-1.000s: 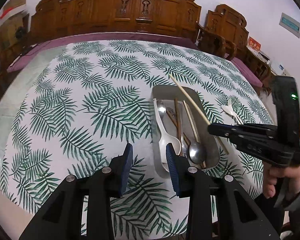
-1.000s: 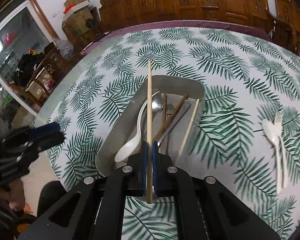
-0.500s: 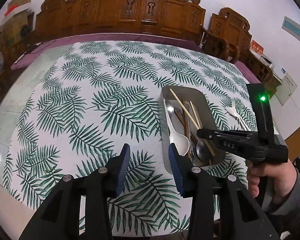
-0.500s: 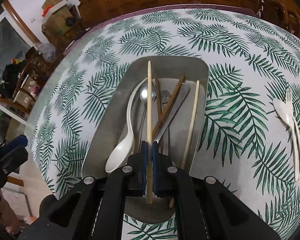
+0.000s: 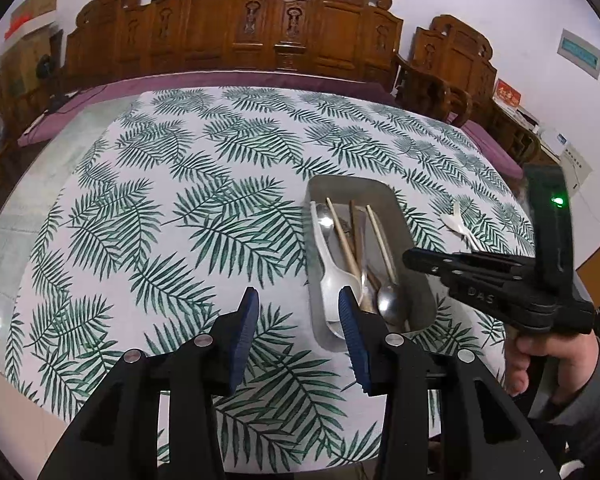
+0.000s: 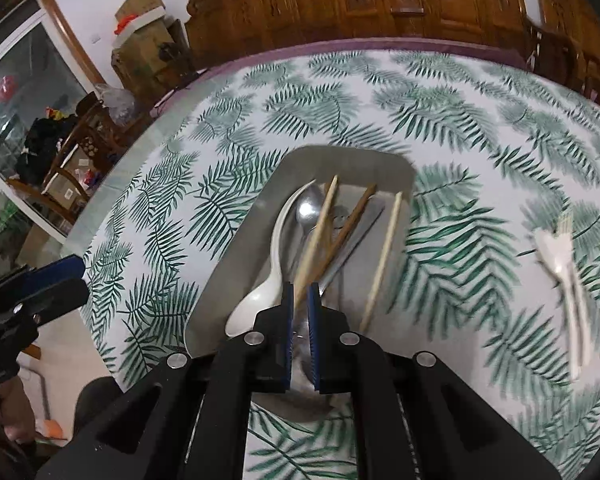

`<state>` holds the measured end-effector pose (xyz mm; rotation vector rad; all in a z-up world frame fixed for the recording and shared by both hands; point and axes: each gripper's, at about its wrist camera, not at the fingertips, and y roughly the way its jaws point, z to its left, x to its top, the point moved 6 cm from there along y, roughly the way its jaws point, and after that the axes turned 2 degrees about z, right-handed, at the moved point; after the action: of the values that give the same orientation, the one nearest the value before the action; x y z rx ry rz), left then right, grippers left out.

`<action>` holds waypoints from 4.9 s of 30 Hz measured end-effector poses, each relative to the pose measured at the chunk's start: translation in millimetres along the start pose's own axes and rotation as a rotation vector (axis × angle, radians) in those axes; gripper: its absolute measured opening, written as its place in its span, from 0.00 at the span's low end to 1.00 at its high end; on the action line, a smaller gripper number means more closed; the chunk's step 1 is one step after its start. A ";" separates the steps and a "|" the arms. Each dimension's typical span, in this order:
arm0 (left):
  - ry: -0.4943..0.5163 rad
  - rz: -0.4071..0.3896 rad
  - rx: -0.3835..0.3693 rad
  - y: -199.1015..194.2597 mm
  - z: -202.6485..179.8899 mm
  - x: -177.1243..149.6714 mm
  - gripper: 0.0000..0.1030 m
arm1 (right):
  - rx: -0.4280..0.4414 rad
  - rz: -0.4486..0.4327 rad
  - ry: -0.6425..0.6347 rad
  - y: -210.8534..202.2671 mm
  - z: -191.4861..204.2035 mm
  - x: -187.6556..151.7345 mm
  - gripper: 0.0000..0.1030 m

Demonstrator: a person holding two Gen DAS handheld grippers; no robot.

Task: Organize utensils
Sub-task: 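Lower the light chopstick into the tray and open the right tool, then move the right tool toward the white plastic spoon and fork, then grasp the white plastic fork with the right tool while the left tool grasps the white spoon, then lower the white plastic spoon into the tray and open the left tool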

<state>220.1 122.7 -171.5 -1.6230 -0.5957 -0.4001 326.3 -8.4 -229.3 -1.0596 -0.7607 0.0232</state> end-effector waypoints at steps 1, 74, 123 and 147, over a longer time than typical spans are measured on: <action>0.003 -0.004 -0.002 -1.0 -3.3 0.7 0.40 | -0.014 -0.013 -0.010 -5.7 -2.7 0.2 0.10; 0.180 0.110 -0.077 153.8 -220.7 45.7 0.84 | -0.189 0.069 -0.028 -30.2 -258.5 -42.0 0.09; 0.198 0.213 -0.074 191.4 -249.2 36.3 0.02 | -0.175 -0.013 0.074 -81.1 -247.5 -72.0 0.10; 0.183 0.125 -0.087 109.1 -190.7 43.8 0.02 | -0.136 -0.038 0.004 -86.2 -167.5 -50.8 0.09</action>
<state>335.1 -66.2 -207.1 -1.6752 -0.3411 -0.4812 355.6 -201.2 -233.2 -1.1739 -0.7878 -0.0642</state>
